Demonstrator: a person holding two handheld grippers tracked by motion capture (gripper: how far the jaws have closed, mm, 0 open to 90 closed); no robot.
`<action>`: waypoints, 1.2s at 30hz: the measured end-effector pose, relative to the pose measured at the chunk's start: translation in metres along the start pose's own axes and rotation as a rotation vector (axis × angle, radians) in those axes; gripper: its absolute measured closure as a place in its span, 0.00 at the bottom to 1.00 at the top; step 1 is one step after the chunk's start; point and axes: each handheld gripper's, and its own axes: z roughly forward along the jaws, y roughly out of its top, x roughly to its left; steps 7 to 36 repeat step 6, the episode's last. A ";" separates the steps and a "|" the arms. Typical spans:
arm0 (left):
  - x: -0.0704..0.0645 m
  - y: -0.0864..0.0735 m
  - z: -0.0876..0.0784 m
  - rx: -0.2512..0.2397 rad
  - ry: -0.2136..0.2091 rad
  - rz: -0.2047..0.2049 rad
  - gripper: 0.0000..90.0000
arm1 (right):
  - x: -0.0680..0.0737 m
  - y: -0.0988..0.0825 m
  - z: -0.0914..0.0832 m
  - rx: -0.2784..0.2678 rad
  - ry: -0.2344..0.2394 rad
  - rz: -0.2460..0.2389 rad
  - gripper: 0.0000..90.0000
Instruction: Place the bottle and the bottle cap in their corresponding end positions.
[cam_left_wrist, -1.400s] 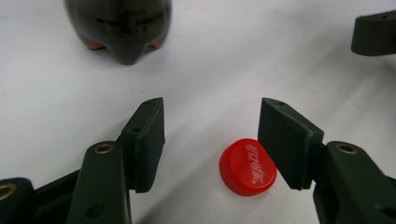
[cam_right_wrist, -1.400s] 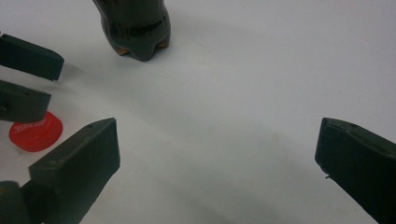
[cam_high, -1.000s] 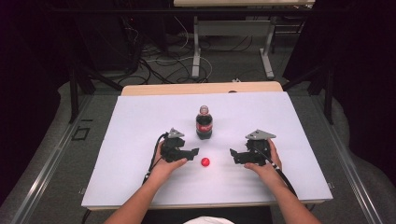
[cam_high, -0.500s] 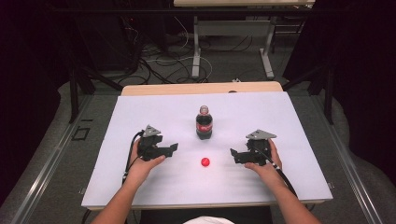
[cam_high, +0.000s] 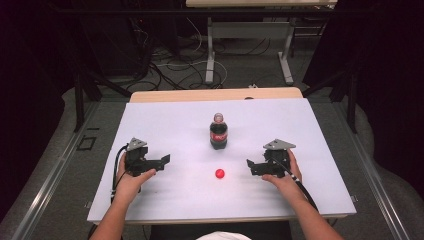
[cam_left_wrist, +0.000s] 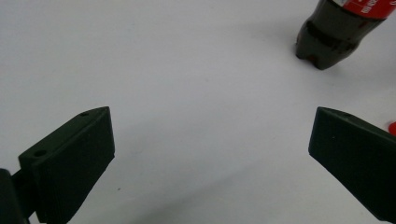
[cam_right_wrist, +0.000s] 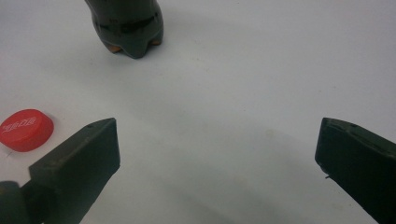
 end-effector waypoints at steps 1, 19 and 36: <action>0.003 -0.001 -0.001 0.007 0.005 -0.009 0.01 | 0.000 0.000 0.000 -0.003 0.001 -0.001 0.00; 0.012 -0.005 0.002 -0.003 0.038 -0.049 0.01 | -0.001 0.000 0.000 0.000 -0.003 -0.001 0.00; 0.012 -0.005 0.002 -0.003 0.038 -0.049 0.01 | -0.001 0.000 0.000 0.000 -0.003 -0.001 0.00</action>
